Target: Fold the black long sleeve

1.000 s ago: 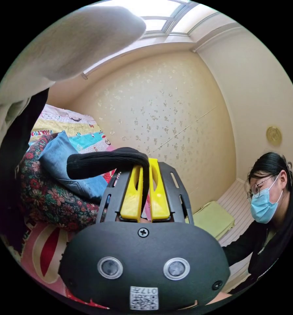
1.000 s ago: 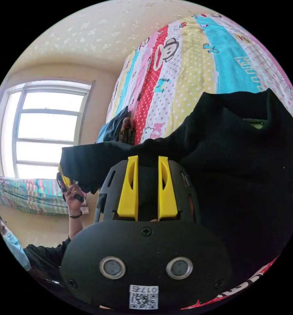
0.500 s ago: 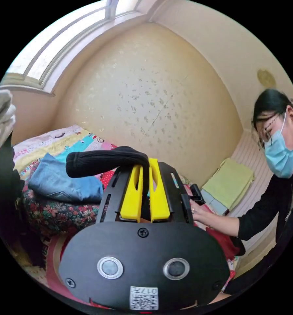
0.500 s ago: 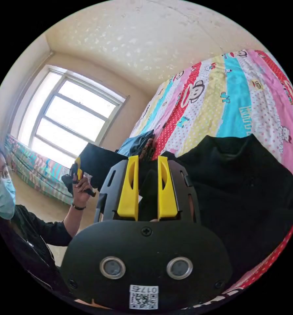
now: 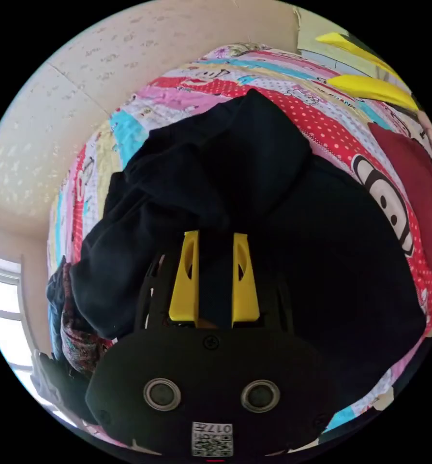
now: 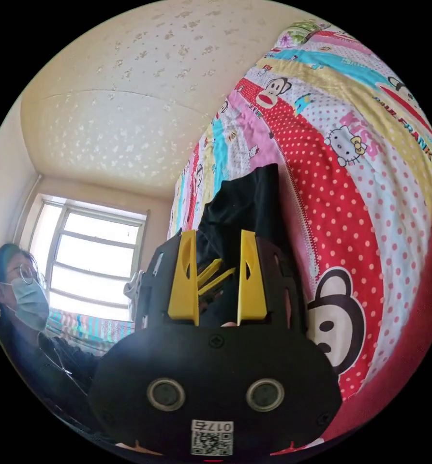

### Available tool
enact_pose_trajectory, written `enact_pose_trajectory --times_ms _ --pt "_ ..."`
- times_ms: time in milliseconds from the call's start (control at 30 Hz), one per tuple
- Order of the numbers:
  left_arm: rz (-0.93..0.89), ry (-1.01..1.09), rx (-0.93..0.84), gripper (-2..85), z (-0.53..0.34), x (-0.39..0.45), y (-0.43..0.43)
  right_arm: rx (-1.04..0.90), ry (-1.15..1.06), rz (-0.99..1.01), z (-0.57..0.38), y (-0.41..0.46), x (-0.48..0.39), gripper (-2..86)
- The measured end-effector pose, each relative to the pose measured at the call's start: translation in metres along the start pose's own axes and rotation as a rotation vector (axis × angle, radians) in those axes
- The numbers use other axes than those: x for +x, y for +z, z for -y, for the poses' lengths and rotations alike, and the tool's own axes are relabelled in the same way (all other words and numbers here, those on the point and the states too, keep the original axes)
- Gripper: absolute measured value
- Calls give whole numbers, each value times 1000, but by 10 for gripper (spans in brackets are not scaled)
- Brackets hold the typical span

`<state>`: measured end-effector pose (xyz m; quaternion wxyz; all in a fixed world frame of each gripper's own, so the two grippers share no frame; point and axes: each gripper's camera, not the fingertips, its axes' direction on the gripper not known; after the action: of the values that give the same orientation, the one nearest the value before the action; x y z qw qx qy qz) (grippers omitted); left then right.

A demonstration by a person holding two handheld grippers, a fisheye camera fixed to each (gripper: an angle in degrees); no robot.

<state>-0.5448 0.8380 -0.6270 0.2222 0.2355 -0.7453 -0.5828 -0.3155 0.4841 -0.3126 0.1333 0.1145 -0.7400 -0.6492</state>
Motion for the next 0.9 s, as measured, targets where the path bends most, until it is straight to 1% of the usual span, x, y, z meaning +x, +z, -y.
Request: enact_pose_trajectory --times_ms 67,133,200,233,267,300,367,400,467,533,567,600,633,700,767,800,867,900 --pt "57 -9 3 100 -9 16 5 -136 -29 52 -3 38 -9 152" --pt "55 -51 30 95 -25 23 12 -195 -77 41 -3 63 -22 159" --pt "-1 -124 57 93 -38 16 19 -204 -122 -27 1 83 -34 162" --pt "-39 -154 65 92 -45 11 24 -197 -147 -110 6 93 -41 164" --pt "-52 -159 64 91 -47 9 27 -177 -139 -216 10 101 -46 164" --pt "-69 -161 55 90 -50 6 30 -161 -137 -259 11 103 -49 164" --pt "-77 -163 36 90 -54 5 35 -130 -208 -344 13 113 -62 156" --pt "-77 -172 30 90 -58 5 37 -141 -227 -369 13 118 -64 153" --pt "-75 -195 38 91 -67 4 40 -258 -217 -457 10 147 -53 143" --pt "-87 -219 61 91 -82 -1 39 -304 -223 -463 5 159 -47 116" --pt "-97 -224 69 91 -86 -4 37 -293 -246 -482 2 158 -52 77" --pt "-113 -255 75 92 -97 -14 32 -286 -256 -492 1 156 -56 57" --pt "-82 -355 77 92 -114 -27 25 -280 -274 -483 0 151 -65 49" --pt "-56 -463 145 91 -148 -43 10 -290 -291 -398 2 142 -82 41" --pt "-92 -535 198 85 -184 -59 -3 -292 -326 -311 3 133 -104 36" --pt "-129 -587 208 84 -209 -71 -9 -285 -334 -320 2 131 -108 35" --pt "-168 -659 218 78 -245 -87 -18 -195 -345 -439 -1 125 -120 35" --pt "-175 -696 230 76 -269 -97 -26 -164 -357 -467 -2 122 -123 35"
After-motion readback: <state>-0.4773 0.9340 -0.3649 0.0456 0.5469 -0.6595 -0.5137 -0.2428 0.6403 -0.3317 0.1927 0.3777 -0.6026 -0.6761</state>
